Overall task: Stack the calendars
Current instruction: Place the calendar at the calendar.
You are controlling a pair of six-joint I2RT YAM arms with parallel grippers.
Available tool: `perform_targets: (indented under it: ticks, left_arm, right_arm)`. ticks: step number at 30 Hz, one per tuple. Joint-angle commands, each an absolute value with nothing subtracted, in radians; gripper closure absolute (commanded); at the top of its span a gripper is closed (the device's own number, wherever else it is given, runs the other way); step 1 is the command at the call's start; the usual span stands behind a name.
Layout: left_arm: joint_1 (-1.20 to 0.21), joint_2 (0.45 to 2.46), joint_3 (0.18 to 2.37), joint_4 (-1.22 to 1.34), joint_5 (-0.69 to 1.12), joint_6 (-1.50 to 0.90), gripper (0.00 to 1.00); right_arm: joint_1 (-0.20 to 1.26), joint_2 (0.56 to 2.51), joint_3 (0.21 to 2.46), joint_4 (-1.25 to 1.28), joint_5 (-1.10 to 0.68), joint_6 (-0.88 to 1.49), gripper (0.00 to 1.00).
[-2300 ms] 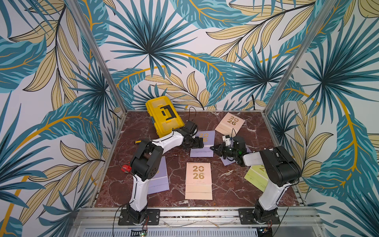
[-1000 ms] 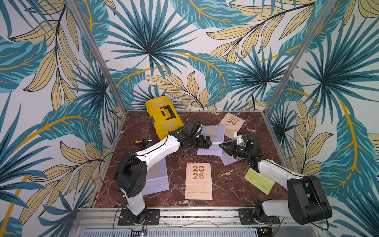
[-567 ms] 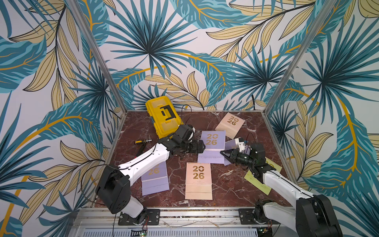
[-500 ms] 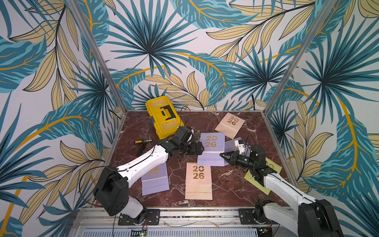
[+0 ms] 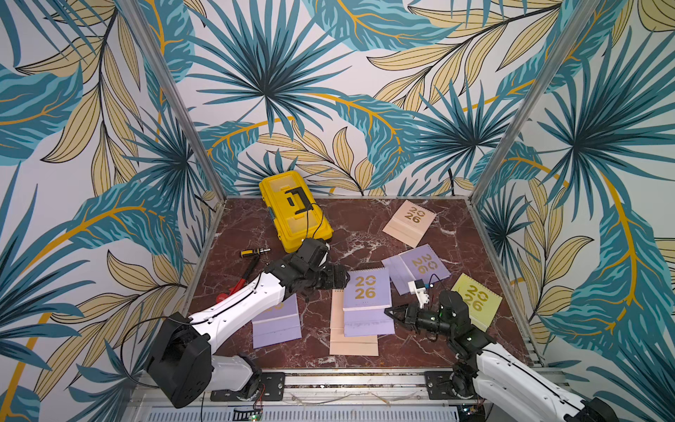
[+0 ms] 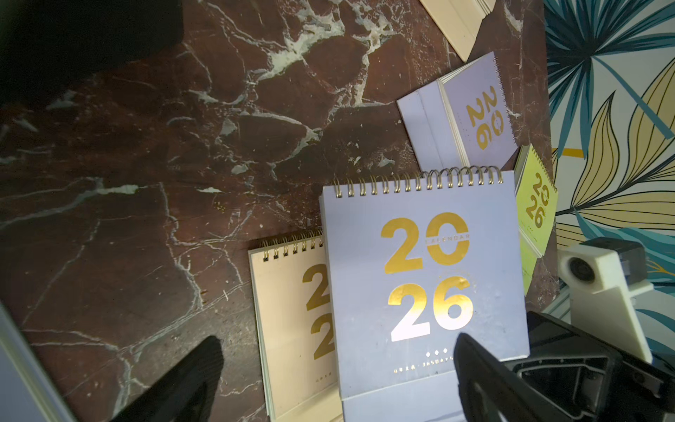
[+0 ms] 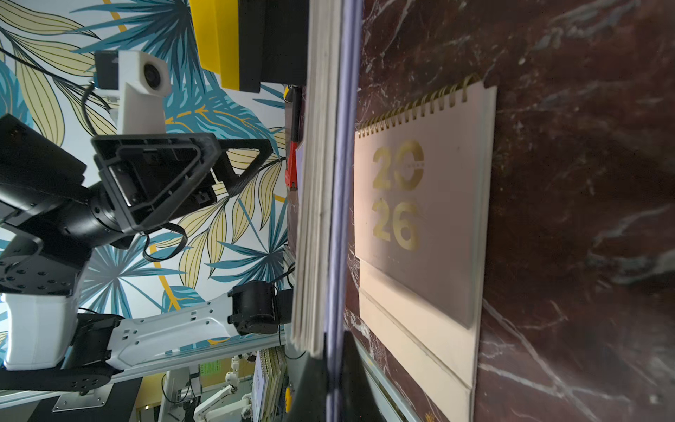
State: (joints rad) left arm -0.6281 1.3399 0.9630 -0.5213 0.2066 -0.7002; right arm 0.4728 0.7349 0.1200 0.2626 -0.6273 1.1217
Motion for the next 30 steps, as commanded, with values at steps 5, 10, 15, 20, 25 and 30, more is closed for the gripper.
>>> perform_targets:
  ticks: [5, 10, 15, 20, 25, 30]
  left_arm:
    - [-0.617, 1.296, 0.919, -0.524, 0.219, -0.715, 0.00]
    - [-0.614, 1.274, 0.875, -0.489, 0.221, -0.742, 0.00]
    - [-0.614, 1.290, 0.852, -0.454, 0.245, -0.755, 0.01]
    - [-0.615, 1.298, 0.832, -0.421, 0.257, -0.765, 0.00]
    - [-0.615, 1.296, 0.819, -0.409, 0.267, -0.771, 0.00]
    - [-0.620, 1.294, 0.804, -0.393, 0.268, -0.779, 0.01]
  right_arm:
    - [0.574, 0.791, 0.084, 0.449, -0.541, 1.175, 1.00]
    - [0.610, 0.782, 0.048, 0.528, -0.497, 1.226, 1.00]
    - [0.647, 0.721, 0.053, 0.454, -0.472, 1.223, 1.00]
    - [0.677, 0.712, 0.034, 0.472, -0.458, 1.242, 1.00]
    - [0.705, 0.755, 0.041, 0.505, -0.446, 1.239, 1.00]
    - [0.728, 0.862, 0.043, 0.610, -0.447, 1.253, 1.00]
